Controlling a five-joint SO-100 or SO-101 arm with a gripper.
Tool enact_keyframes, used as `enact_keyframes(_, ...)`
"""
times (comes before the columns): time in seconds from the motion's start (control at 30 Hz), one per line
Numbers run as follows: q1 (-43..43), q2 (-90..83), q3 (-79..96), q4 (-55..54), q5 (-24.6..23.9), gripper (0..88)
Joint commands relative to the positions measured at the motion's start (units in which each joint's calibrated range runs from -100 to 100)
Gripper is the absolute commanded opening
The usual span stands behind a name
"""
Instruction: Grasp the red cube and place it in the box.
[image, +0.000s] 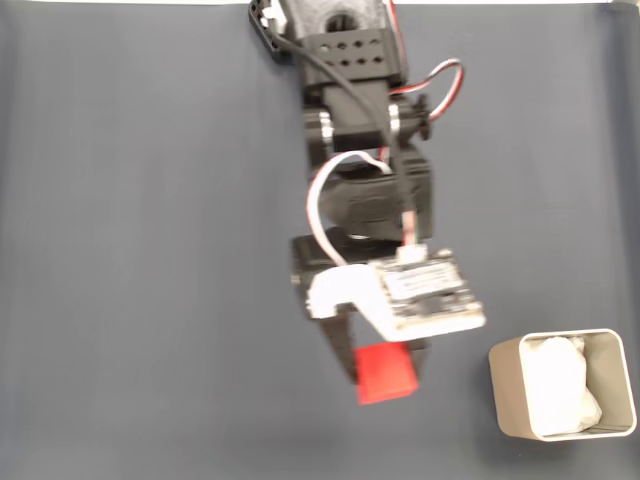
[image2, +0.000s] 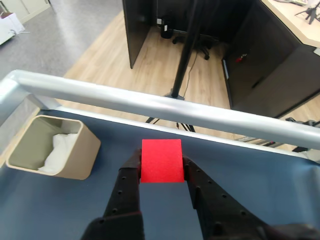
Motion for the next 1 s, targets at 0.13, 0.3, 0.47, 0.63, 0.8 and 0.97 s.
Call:
enact_keyframes(0.13, -6.8, 3.5, -10.8, -0.5, -0.5, 0.0)
enact_keyframes(0.3, -9.8, 7.8, -15.5, -0.7, -0.4, 0.0)
enact_keyframes(0.47, -12.5, 12.5, -20.4, -0.7, -0.4, 0.0)
enact_keyframes(0.63, -14.7, 16.2, -24.4, -1.2, -0.2, 0.0)
enact_keyframes(0.8, -16.4, 20.2, -29.5, -1.2, -0.4, 0.0)
enact_keyframes(0.97, -17.8, 22.9, -31.8, -1.2, -0.2, 0.0)
